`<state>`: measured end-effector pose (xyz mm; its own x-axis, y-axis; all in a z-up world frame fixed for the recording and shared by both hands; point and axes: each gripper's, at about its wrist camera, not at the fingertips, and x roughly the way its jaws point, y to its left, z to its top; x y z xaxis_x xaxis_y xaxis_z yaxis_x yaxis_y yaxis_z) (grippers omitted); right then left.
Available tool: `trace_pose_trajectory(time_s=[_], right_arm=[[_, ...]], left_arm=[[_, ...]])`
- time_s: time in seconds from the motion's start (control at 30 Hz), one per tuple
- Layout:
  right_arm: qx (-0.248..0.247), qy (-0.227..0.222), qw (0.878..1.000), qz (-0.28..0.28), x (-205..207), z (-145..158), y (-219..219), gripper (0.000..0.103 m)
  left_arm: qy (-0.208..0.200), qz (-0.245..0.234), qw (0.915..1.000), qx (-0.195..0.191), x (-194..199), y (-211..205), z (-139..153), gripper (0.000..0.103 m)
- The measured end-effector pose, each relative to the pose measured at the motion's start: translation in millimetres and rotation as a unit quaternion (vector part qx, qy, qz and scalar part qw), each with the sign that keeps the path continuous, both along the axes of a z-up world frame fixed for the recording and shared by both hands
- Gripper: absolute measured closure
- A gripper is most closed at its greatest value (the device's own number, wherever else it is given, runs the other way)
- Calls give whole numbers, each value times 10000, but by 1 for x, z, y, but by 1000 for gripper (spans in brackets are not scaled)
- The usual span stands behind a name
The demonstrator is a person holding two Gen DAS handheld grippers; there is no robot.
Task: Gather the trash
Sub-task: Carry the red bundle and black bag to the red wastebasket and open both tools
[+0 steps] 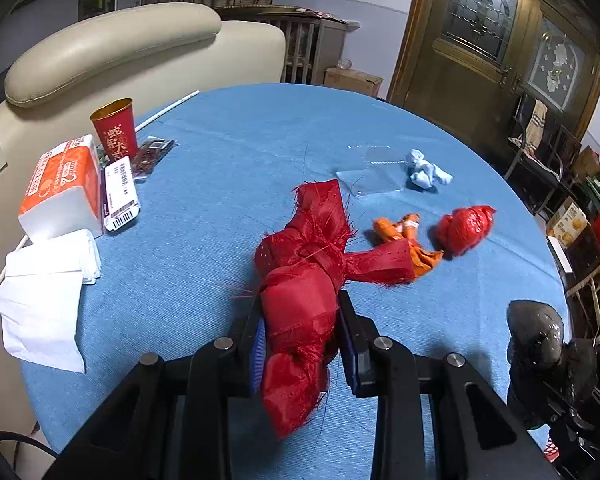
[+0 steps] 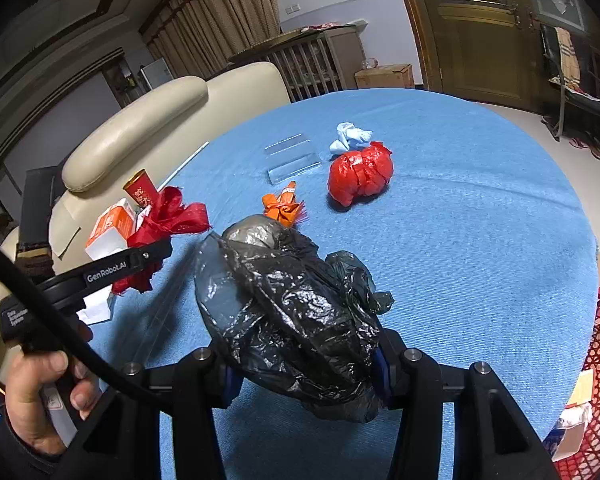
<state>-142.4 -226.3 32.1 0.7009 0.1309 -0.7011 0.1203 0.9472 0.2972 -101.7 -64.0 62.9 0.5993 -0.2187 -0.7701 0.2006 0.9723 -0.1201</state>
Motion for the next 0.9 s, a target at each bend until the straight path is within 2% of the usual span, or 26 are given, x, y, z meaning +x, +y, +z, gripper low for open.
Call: trace_pose_trajectory(time_s=[0.57, 0.9], right_arm=[[51, -68, 9997, -212, -11, 5, -14, 50], [61, -86, 9990, -423, -24, 7, -27, 50]], left_arm=[[-76, -285, 9996, 25, -19, -26, 8, 70], [-110, -694, 9975, -20, -39, -54, 11, 70]])
